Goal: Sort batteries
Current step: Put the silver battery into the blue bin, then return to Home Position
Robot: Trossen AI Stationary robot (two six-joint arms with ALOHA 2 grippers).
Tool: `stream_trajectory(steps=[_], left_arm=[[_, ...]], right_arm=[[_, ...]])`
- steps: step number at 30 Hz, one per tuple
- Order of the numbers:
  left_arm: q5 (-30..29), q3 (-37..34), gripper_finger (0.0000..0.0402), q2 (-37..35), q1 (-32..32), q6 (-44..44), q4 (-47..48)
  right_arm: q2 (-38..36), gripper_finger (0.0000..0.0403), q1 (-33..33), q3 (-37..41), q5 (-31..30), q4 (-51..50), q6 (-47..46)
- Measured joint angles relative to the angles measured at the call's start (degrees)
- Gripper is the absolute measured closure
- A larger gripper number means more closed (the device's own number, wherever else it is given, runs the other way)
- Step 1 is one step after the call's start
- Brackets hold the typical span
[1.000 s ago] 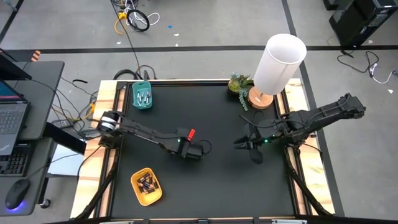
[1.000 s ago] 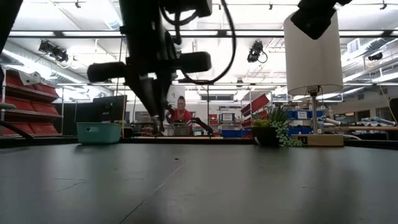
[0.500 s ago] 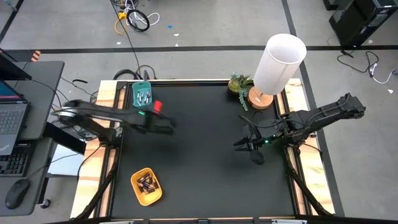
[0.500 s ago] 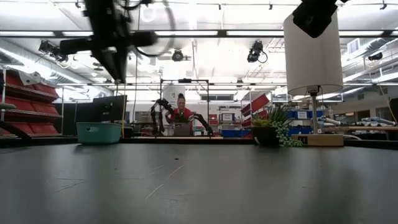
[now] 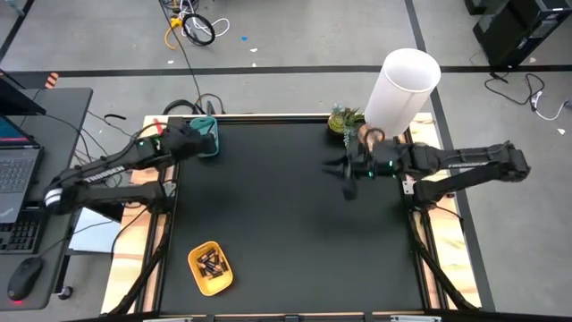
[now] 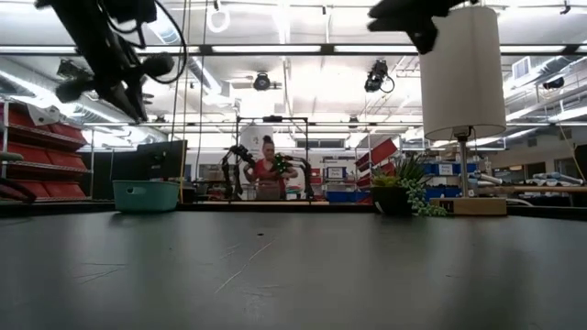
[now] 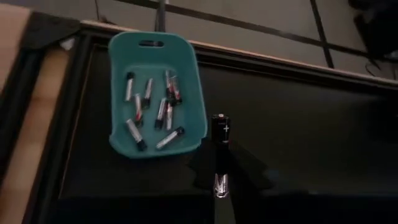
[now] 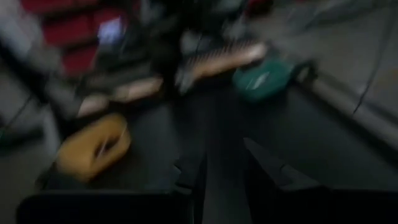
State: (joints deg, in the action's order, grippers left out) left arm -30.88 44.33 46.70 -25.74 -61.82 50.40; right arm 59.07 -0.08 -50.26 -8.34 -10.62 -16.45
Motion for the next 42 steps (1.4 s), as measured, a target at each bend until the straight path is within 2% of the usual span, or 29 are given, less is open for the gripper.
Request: stream_trajectory(steps=[5,9,16,20,23,27,37,42], left_arm=[[7.00,-4.00,0.0373,2.62,-10.20,10.66,-9.13],[13.08,-6.30,0.0373,6.37,-17.83,15.93,-14.58],[19.99,-7.08,0.0373,16.56,-28.09,25.70,-23.32],[24.63,-7.08,0.0373,23.15,-32.07,28.87,-28.35],[26.46,-7.00,0.0373,27.74,-34.05,30.18,-30.41],[23.32,-4.51,0.0363,30.63,-32.78,29.90,-28.83],[21.98,-4.17,0.0316,31.36,-31.97,30.60,-26.25],[22.70,-4.17,0.0279,31.36,-31.97,31.27,-26.04]], right_arm=[[2.59,0.0316,-9.35,-0.09,0.99,11.76,0.80],[4.90,0.0316,-14.17,-0.09,1.82,15.16,-4.19],[6.51,0.0316,-15.71,-0.02,7.07,15.07,-10.39],[6.31,0.0316,-15.17,-0.02,8.05,14.85,-12.51],[6.19,0.0316,-14.92,-0.02,8.05,15.07,-14.60],[6.19,0.0316,-14.28,-0.02,7.99,14.95,-15.49],[6.19,0.0316,-14.04,-0.02,7.44,14.91,-14.89],[6.19,0.0316,-14.65,-0.02,7.44,14.96,-14.39]])
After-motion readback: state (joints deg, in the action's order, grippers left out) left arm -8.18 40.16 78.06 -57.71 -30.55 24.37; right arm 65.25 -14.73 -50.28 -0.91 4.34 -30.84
